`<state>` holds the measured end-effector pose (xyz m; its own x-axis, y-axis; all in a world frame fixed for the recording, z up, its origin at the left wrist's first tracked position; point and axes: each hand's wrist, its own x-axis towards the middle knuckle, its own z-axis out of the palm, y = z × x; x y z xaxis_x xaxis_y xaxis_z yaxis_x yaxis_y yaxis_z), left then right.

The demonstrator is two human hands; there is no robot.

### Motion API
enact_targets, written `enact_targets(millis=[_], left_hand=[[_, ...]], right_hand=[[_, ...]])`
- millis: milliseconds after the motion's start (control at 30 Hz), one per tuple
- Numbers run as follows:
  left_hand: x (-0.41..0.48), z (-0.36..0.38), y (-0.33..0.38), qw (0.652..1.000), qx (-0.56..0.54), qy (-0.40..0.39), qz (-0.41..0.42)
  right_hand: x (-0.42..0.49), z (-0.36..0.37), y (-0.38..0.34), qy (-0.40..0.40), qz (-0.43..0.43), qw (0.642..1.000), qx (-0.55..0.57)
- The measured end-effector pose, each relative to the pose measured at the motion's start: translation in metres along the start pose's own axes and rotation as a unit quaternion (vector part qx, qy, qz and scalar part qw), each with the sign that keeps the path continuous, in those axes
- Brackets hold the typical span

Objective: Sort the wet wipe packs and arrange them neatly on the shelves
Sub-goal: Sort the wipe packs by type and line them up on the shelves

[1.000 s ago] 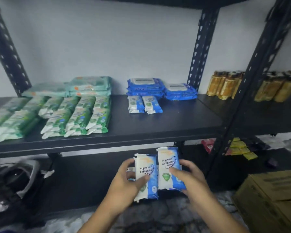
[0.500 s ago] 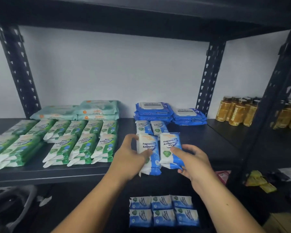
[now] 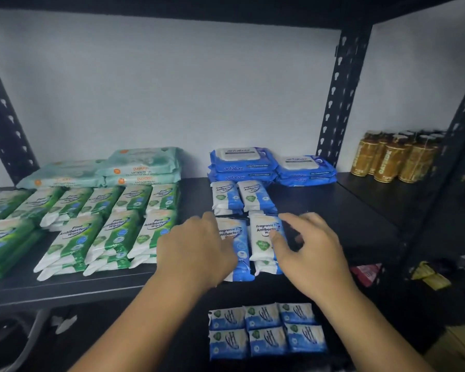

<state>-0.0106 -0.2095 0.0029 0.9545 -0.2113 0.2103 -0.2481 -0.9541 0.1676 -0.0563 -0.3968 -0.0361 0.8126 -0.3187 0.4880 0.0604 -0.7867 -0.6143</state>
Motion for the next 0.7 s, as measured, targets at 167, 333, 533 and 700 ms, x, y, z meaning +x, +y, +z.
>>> enact_targets(millis=[167, 333, 533, 700], left_hand=[[-0.031, 0.003, -0.022, 0.984, -0.090, 0.025, 0.149], [-0.030, 0.030, -0.020, 0.980, -0.130, 0.017, 0.151], [-0.024, 0.047, -0.006, 0.968, -0.181, 0.048, 0.164], [-0.018, 0.055, 0.025, 0.959, -0.195, 0.044, 0.199]], right_hand=[[-0.008, -0.008, 0.010, -0.189, -0.150, 0.968, -0.063], [-0.017, 0.002, 0.017, -0.157, -0.113, 0.980, -0.050], [-0.023, -0.003, 0.023, -0.117, -0.089, 0.988, -0.043], [-0.024, -0.028, 0.043, -0.087, -0.074, 0.990, -0.087]])
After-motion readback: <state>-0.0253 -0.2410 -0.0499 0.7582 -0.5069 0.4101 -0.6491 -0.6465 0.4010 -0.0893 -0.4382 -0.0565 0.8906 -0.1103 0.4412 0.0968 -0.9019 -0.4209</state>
